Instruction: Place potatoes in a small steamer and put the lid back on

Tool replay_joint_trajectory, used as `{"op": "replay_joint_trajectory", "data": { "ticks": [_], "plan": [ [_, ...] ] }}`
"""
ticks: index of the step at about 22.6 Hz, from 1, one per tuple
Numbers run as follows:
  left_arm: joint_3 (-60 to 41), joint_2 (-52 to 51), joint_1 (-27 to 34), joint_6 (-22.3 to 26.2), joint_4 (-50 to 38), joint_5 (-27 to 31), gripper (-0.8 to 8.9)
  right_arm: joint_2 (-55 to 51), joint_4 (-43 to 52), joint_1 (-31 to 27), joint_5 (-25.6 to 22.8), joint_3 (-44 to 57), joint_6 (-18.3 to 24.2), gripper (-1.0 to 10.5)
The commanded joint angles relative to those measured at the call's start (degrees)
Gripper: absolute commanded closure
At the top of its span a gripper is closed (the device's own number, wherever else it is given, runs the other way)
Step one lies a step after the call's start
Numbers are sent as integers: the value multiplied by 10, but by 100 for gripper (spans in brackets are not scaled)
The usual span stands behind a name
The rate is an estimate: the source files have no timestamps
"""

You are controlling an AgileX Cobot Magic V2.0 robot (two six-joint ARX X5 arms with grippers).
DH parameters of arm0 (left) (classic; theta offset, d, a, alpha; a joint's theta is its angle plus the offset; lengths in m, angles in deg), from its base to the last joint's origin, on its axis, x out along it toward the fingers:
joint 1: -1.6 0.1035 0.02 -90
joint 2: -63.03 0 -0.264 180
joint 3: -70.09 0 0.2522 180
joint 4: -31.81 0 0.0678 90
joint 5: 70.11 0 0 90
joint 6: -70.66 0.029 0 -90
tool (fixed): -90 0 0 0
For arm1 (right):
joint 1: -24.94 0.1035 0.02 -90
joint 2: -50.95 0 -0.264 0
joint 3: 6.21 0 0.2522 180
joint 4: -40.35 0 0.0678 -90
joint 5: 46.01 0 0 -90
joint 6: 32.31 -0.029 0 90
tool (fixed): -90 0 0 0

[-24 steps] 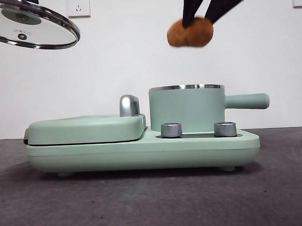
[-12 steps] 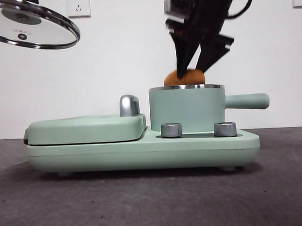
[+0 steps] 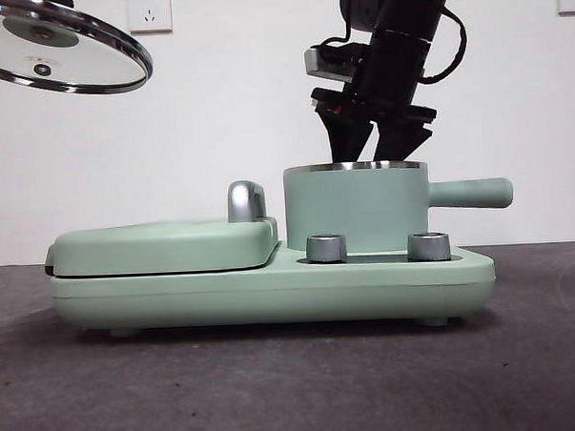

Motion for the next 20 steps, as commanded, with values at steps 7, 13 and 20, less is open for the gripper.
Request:
{"op": "replay_joint_trajectory", "data": {
  "ticks": [7,13,20],
  "plan": [
    [9,-1,-1,7,-16,-1,799,-58,-13,-2,32,-17,-32,614],
    [9,-1,-2,7,-15,-1,799,-237,87,-2,34,173,-63,617],
    [9,2,-3,2,-22,-26,800,-471,227,-2,30,457,-97,617]
  ]
}}
